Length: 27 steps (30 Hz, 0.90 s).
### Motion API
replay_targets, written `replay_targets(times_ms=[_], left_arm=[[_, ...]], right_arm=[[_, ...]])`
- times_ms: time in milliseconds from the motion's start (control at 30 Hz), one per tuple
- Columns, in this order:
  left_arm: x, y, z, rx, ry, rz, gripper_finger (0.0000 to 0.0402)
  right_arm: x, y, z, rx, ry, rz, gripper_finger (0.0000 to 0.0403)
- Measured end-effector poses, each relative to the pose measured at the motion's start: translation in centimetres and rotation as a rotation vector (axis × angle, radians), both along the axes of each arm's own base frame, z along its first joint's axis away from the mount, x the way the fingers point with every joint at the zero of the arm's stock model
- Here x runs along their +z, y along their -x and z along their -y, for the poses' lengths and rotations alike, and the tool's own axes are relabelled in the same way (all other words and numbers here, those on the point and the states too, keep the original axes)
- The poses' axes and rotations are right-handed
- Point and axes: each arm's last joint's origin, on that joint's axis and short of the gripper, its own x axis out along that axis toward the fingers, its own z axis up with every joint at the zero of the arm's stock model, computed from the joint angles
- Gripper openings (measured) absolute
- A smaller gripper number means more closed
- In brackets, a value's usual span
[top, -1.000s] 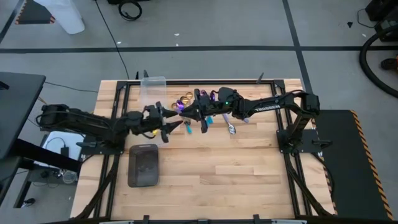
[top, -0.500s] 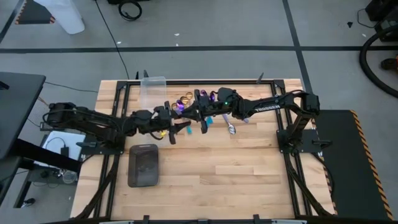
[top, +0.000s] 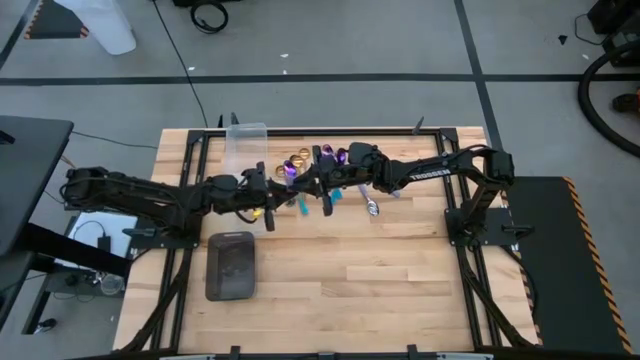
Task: Sort silverware by color (type)
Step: Put the blue spoon into the bottom transparent bin
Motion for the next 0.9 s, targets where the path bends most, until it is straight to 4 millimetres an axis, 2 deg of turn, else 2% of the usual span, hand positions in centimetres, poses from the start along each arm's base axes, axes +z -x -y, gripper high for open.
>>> replay_targets(times_ms=[300, 433, 700, 900], left_arm=[[0.3, 2.6, -0.1, 0.071, 0.072, -0.107, 0.0041], [-0.4, 3.7, -0.3, 0.166, 0.13, -0.212, 0.0041], [-4.3, 5.2, -0.5, 0.3, 0.237, -0.39, 0.0045], [-5.5, 6.2, -0.6, 0.39, 0.28, -0.511, 0.0045]], right_arm=[[-1.3, 0.1, 0.0, -0.011, -0.023, -0.142, 0.0176], [-2.2, 0.3, 0.1, -0.044, -0.034, -0.241, 0.0212], [-3.1, 0.5, 0.1, -0.076, -0.02, -0.331, 0.0226], [-3.3, 0.5, -0.1, -0.099, -0.012, -0.352, 0.0217]])
